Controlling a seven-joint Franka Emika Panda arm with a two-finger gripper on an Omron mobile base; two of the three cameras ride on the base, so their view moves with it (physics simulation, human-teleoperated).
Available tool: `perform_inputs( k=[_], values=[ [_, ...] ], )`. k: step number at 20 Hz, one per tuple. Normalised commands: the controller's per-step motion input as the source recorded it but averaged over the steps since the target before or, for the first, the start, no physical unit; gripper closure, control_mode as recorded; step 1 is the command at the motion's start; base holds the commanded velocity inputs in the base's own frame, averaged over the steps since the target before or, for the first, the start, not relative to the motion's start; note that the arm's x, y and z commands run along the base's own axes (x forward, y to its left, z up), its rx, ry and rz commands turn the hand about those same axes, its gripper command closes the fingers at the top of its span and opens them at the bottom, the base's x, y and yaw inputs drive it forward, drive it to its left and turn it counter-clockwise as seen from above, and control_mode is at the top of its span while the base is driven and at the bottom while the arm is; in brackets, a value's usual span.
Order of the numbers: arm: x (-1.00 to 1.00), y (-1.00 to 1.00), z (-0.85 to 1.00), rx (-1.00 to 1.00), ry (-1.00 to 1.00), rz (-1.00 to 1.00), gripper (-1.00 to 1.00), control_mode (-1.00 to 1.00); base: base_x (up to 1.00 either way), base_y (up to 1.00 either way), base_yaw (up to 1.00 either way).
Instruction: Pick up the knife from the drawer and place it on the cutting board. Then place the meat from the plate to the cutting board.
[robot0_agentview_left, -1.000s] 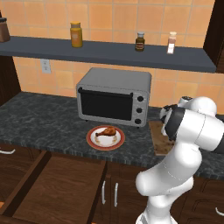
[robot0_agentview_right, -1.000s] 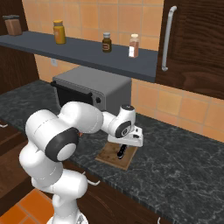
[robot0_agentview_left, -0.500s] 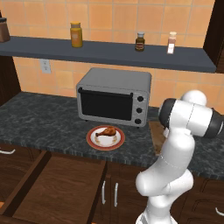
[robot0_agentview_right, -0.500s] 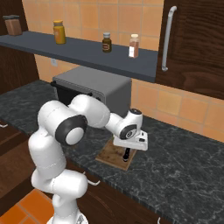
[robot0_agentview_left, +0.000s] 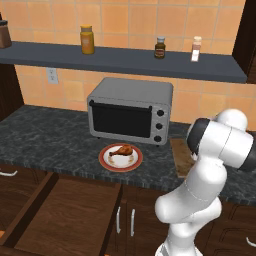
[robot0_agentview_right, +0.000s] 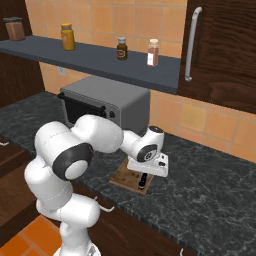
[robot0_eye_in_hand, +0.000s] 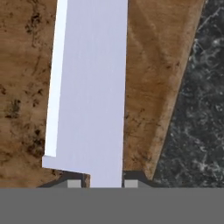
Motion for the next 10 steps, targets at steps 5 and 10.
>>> perform_inputs(
  k=[5,10],
  values=[
    [-0.01,0.06,0.36,0.00,-0.01,0.00,-1.00,-1.00,0.00,0.00,0.00],
    [-0.31,0.01,0.94,0.00,-0.05,0.00,-1.00,-1.00,0.00,0.00,0.00]
  ],
)
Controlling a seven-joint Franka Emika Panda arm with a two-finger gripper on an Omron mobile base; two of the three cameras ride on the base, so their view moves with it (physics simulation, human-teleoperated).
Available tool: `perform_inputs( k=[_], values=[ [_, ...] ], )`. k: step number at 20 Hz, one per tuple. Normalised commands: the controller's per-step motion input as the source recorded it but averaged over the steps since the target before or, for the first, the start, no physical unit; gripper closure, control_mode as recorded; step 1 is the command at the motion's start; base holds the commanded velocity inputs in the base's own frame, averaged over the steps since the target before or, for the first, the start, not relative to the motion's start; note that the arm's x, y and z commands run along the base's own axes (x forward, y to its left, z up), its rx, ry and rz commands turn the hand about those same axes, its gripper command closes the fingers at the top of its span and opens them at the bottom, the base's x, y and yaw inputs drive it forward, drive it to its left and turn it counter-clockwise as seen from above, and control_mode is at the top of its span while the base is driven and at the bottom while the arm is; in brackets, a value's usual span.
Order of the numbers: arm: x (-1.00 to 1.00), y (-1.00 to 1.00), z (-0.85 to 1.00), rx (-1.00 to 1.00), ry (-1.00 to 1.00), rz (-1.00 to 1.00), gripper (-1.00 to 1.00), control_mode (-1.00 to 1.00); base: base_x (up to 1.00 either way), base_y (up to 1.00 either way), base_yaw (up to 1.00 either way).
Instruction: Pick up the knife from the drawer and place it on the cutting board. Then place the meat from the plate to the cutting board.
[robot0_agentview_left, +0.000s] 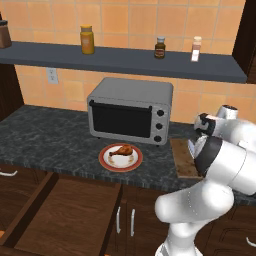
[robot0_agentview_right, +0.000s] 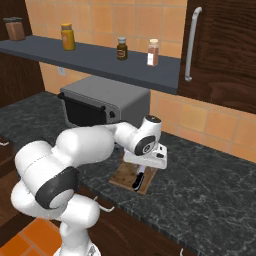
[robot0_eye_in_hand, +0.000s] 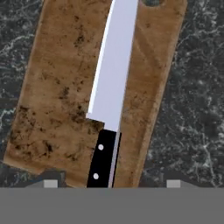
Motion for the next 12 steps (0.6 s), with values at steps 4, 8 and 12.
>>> perform_inputs(
  k=[4,8,12],
  values=[
    [-0.56,0.38,0.91,0.00,0.00,0.02,-1.00,-1.00,0.00,0.00,0.00],
    [-0.48,1.00,0.71,0.00,0.00,0.04,-1.00,-1.00,0.00,0.00,0.00],
    [-0.11,1.00,0.56,0.00,0.03,0.00,-1.00,-1.00,0.00,0.00,0.00]
  ],
)
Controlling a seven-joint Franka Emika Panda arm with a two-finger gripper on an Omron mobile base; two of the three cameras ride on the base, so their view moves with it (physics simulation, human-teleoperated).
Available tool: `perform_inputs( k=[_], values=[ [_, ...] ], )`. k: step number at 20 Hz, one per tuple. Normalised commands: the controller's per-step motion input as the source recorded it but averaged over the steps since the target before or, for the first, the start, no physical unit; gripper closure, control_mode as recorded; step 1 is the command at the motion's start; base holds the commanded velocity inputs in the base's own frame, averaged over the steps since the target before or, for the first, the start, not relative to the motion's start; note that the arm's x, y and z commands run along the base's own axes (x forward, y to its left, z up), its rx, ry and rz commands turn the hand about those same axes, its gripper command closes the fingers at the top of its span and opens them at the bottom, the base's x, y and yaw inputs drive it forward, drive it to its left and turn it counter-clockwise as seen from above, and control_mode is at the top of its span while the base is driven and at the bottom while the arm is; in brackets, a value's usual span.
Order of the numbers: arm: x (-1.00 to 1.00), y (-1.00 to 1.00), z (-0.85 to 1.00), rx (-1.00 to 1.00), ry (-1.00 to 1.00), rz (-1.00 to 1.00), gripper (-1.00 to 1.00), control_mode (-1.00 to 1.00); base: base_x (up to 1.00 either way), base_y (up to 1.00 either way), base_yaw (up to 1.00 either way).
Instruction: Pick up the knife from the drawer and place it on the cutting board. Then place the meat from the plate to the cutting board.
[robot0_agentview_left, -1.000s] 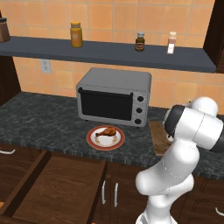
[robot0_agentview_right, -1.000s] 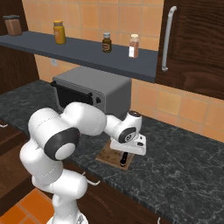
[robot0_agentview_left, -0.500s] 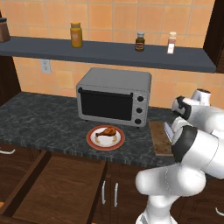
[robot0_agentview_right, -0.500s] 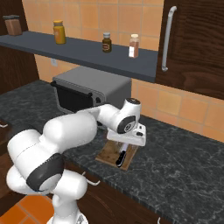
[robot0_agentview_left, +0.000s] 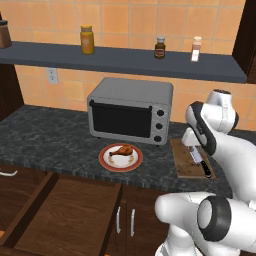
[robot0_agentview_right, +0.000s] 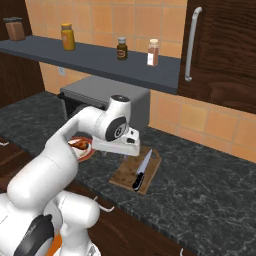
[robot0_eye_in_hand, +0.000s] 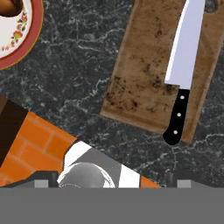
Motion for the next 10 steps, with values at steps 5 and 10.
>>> perform_inputs(
  k=[5,10],
  values=[
    [-0.01,1.00,0.24,0.00,0.07,-0.04,-1.00,-1.00,0.00,0.00,0.00],
    [0.34,1.00,0.03,0.00,0.04,-0.20,-1.00,-1.00,0.00,0.00,0.00]
  ],
)
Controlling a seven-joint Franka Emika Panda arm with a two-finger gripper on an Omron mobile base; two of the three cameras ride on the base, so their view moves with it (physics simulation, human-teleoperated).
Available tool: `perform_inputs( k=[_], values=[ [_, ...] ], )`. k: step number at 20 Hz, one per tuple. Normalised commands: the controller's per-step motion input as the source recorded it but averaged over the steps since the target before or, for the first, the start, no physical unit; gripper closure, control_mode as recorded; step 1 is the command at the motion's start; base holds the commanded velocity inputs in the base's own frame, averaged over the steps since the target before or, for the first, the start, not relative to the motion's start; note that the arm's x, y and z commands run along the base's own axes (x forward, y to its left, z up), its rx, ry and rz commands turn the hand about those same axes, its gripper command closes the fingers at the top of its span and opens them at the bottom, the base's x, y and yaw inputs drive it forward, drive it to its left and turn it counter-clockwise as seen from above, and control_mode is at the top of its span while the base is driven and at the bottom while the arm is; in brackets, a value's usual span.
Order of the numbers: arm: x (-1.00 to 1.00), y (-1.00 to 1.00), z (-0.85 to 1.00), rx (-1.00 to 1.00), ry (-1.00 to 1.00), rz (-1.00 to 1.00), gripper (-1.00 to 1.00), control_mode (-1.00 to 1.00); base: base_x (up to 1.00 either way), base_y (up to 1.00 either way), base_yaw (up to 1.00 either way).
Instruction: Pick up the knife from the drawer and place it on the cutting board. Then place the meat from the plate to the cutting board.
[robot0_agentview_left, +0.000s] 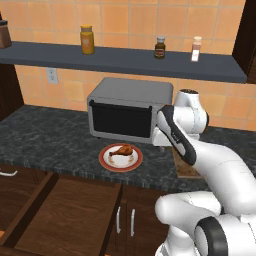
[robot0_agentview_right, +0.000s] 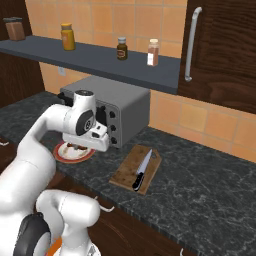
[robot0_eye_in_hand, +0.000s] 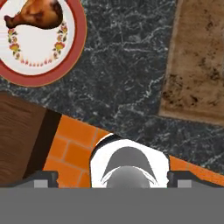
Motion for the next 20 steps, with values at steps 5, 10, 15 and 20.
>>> perform_inputs(
  k=[5,10,15,20],
  values=[
    [0.76,1.00,-0.02,0.00,0.02,-0.21,-1.00,-1.00,0.00,0.00,0.00],
    [1.00,0.79,-0.36,0.00,0.04,-0.16,-1.00,-1.00,0.00,0.00,0.00],
    [1.00,0.16,-0.40,0.00,0.05,-0.11,-1.00,-1.00,0.00,0.00,0.00],
    [0.76,0.01,-0.55,0.00,0.02,-0.01,-1.00,-1.00,0.00,0.00,0.00]
  ],
)
